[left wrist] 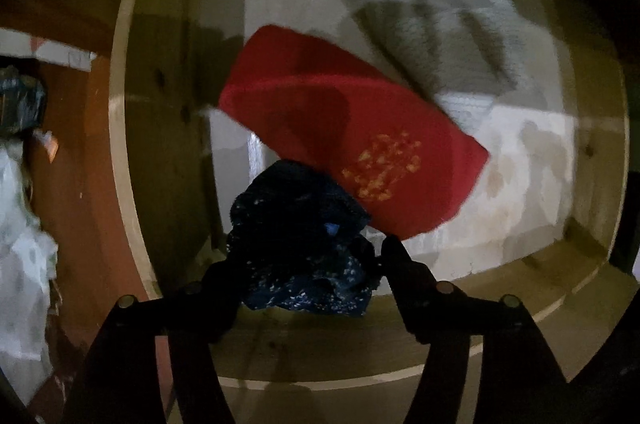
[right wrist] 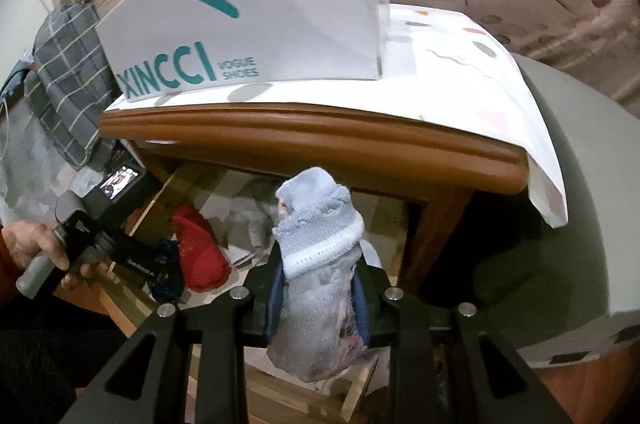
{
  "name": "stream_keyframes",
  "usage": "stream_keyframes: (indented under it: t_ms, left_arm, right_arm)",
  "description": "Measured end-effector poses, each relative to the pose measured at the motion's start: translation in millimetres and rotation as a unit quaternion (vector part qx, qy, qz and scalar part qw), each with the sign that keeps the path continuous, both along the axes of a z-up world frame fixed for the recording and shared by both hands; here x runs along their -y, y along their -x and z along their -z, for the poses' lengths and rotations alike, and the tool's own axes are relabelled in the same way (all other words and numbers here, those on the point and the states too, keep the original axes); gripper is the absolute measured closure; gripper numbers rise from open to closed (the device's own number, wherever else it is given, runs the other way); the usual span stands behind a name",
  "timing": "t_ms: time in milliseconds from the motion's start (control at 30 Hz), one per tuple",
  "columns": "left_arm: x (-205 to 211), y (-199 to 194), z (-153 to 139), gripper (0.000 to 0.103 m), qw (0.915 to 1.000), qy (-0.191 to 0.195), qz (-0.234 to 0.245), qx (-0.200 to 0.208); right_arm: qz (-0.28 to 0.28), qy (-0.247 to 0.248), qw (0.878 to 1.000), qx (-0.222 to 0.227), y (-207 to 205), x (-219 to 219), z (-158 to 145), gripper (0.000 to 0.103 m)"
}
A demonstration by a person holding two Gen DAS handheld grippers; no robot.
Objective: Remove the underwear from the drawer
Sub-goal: 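Grasp and lift the dark blue cloth with the left tool while the right holds the sock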
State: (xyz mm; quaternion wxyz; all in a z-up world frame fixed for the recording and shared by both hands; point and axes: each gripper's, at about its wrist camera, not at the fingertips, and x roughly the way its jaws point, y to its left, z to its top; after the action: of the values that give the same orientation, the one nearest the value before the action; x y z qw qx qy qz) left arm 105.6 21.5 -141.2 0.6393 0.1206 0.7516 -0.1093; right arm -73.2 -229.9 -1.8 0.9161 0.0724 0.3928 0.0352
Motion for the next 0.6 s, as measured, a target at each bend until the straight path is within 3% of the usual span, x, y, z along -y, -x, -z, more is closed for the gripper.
stream_keyframes:
  t_ms: [267,300,333,500,600]
  left_arm:
    - [-2,-10,15,0.043,0.9988,-0.041,-0.023,-0.013]
    - [0,-9,16,0.047,0.9987,-0.044,-0.022,-0.012]
    - [0,-9,16,0.058,0.9987,-0.045,-0.02,-0.011]
    - [5,-3,14,0.073,0.9988,-0.032,-0.038,0.004]
    - [-1,-3,5,0.076,0.9981,-0.024,-0.053,0.019]
  right_arm:
    - [0.04,-0.02,0.999,-0.006,6,18,1,0.074]
    - [0.045,-0.021,0.999,-0.008,7,19,2,0.074]
    - [0.048,-0.02,0.999,-0.009,7,20,2,0.074]
    - [0.056,-0.025,0.998,-0.012,7,22,3,0.074]
    - [0.057,-0.026,0.998,-0.012,6,22,4,0.074]
